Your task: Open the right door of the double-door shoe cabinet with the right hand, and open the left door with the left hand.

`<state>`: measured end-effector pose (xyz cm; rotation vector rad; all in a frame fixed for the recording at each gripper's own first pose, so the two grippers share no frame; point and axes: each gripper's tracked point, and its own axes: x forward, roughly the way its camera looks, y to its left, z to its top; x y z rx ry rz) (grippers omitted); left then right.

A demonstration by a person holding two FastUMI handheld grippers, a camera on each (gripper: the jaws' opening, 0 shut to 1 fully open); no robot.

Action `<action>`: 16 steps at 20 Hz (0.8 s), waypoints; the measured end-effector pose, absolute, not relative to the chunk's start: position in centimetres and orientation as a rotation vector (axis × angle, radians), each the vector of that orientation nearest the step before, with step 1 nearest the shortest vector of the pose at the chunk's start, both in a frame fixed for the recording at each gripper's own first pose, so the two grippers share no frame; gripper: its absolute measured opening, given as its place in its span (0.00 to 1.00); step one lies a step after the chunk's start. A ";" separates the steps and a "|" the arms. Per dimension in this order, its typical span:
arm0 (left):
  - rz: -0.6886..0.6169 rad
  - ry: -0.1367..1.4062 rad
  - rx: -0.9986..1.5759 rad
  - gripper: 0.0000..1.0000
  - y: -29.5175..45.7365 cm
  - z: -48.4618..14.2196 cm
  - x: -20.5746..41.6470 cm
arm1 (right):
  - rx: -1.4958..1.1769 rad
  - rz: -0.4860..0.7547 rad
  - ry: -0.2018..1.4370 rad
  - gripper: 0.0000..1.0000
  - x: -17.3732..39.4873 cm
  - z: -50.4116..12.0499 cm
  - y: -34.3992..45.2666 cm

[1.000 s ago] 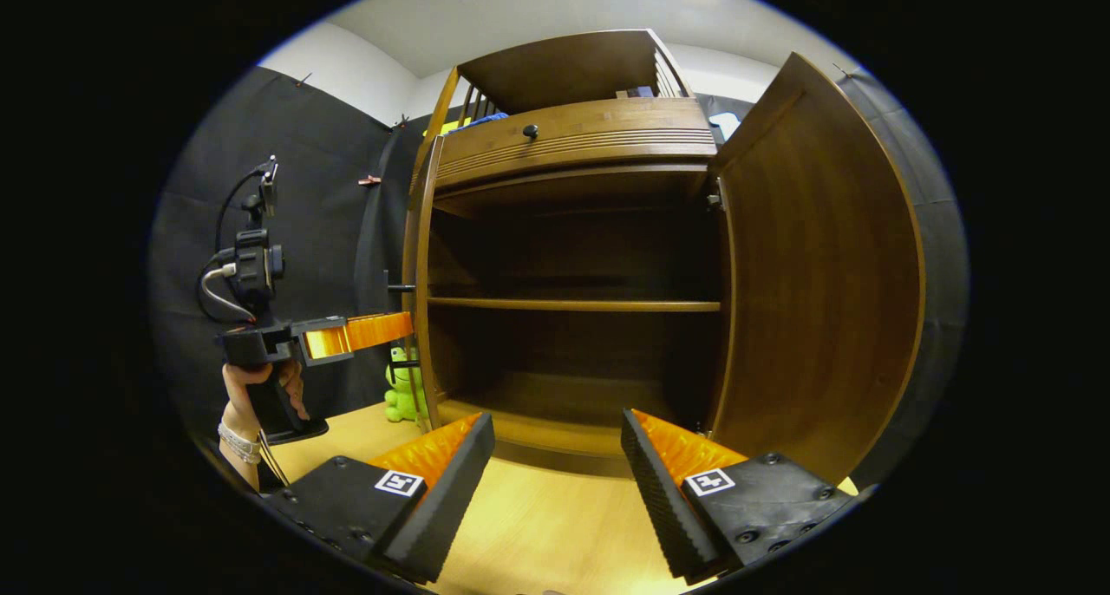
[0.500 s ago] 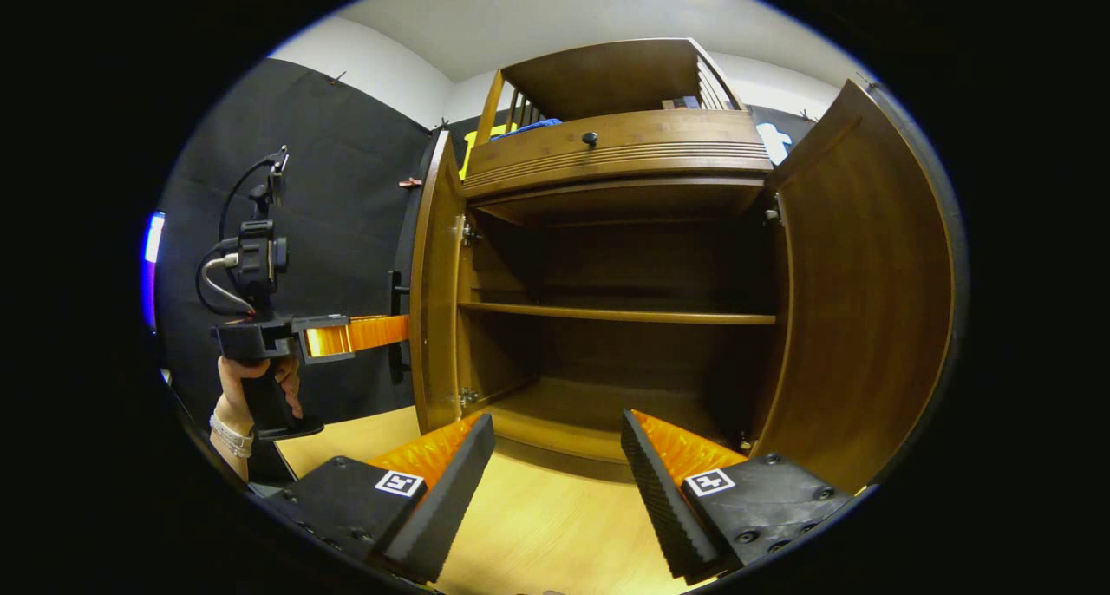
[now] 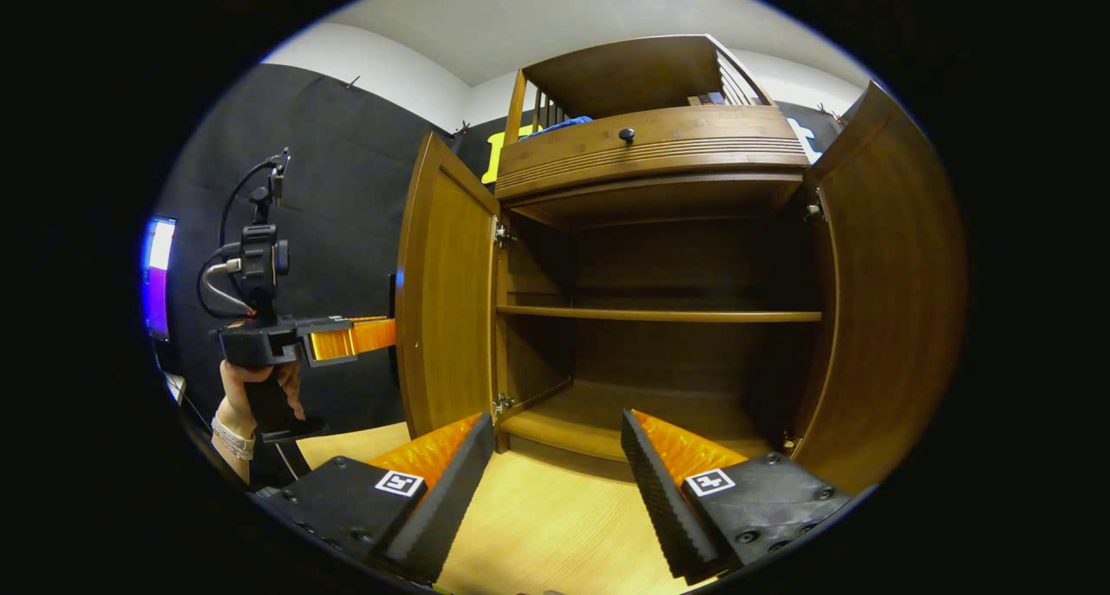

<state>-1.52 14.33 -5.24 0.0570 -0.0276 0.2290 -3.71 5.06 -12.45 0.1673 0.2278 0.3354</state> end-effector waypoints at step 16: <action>0.311 -0.114 0.081 0.05 16.8 -1.6 -9.2 | 0.129 0.409 0.208 0.94 -4.9 -11.1 9.1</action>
